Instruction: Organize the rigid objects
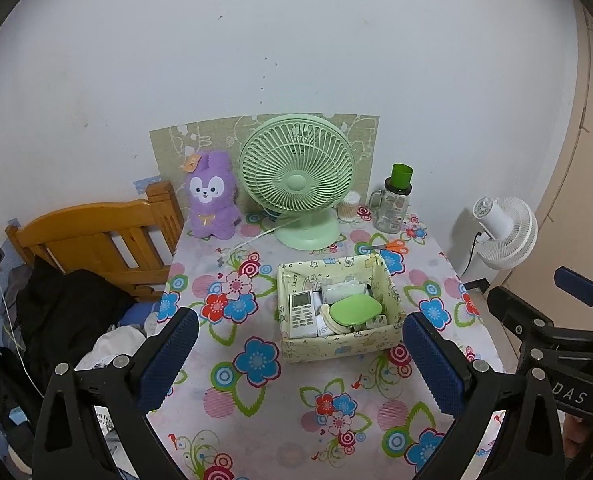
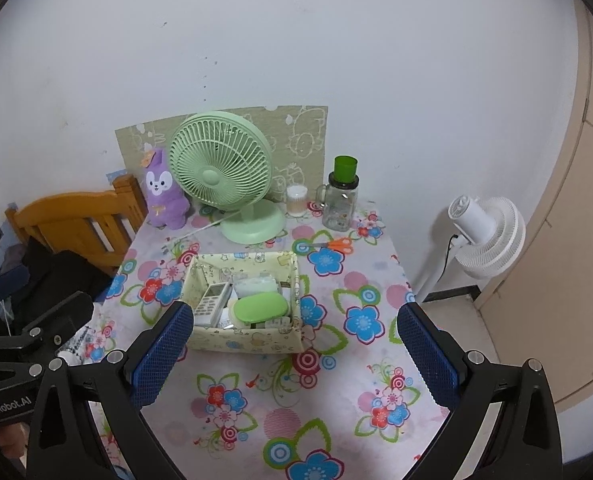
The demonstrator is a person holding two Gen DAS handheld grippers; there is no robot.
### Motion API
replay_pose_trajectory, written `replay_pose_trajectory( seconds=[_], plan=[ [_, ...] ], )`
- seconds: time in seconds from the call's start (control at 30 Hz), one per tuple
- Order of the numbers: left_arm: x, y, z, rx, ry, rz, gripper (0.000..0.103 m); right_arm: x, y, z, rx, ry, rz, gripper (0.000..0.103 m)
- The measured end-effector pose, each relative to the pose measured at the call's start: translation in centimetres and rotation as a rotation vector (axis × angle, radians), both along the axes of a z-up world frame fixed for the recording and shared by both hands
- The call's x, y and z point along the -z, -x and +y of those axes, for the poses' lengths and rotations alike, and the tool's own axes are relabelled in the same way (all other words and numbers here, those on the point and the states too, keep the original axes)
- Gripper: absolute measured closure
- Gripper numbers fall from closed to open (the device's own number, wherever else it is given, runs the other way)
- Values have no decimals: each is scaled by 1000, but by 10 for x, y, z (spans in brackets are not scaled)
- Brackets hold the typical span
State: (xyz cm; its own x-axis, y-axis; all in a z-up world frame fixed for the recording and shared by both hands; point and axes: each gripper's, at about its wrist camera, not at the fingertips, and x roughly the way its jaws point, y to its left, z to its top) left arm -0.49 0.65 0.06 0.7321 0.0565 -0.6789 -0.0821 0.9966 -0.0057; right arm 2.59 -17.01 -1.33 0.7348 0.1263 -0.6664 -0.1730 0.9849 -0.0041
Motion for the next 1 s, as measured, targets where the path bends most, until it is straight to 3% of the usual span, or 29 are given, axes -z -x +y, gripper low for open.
replay_pose_trajectory(
  seconds=[0.53,1.0],
  plan=[
    [3,-2,3,-44,3,5,0,-1,-4,1,-7,14,10,0],
    [2,0,2,-18,6,0,0,-4,-4,3,-4,8,6,0]
  ],
)
